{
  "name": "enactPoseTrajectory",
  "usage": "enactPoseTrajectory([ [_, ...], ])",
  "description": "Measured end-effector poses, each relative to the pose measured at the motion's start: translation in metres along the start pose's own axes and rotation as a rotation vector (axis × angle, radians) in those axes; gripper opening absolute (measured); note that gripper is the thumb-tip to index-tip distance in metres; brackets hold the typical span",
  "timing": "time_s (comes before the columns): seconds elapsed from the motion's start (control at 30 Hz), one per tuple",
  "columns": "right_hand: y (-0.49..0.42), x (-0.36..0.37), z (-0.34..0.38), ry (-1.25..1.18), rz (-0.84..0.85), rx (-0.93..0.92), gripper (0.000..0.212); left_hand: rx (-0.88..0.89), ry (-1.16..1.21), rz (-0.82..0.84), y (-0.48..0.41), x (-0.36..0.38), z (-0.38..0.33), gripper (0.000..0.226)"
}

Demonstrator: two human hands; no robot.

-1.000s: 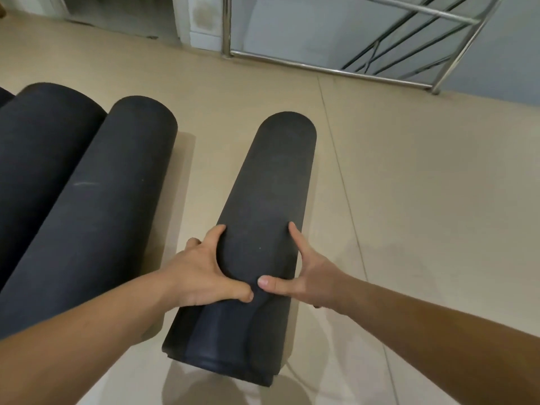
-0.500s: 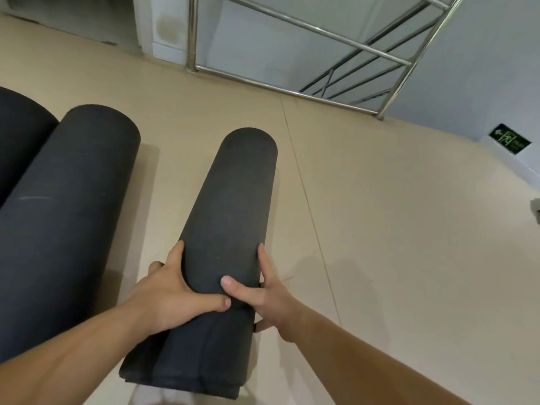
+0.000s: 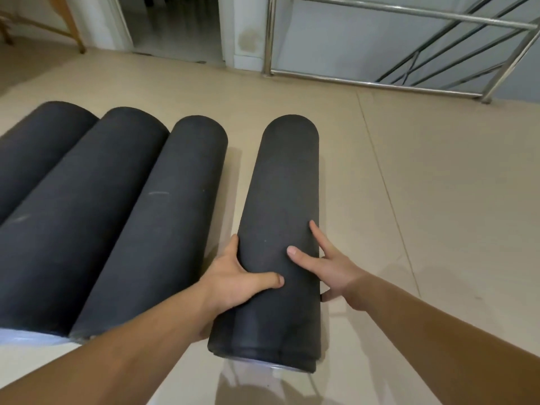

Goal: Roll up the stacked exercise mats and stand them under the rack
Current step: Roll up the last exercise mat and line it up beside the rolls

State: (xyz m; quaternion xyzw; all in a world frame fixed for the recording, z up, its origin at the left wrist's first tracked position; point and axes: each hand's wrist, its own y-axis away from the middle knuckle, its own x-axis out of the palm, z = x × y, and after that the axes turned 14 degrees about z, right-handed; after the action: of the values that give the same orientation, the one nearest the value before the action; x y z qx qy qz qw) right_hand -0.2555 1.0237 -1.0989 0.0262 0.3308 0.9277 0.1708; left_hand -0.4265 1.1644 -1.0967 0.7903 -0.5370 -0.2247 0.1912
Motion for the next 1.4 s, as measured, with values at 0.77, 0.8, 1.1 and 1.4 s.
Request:
enactPoseTrajectory([
  [0.77,-0.041,0.035,0.026,0.028,0.041,-0.060,0.121,-0.141,-0.633,-0.167,0.009,-0.003,-0.001,0.139],
  [0.8,-0.041,0.033,0.024,-0.005,0.050,-0.064,0.116,-0.129,-0.619,-0.174,0.008,-0.003,0.000,0.141],
  [1.1,-0.052,0.049,0.026,0.045,-0.010,-0.173,0.125,-0.022,-0.378,-0.145,0.007,-0.035,0.012,0.141],
  [1.4,-0.048,0.038,0.020,0.042,-0.021,-0.168,0.120,-0.017,-0.401,-0.097,-0.007,-0.035,0.009,0.138],
])
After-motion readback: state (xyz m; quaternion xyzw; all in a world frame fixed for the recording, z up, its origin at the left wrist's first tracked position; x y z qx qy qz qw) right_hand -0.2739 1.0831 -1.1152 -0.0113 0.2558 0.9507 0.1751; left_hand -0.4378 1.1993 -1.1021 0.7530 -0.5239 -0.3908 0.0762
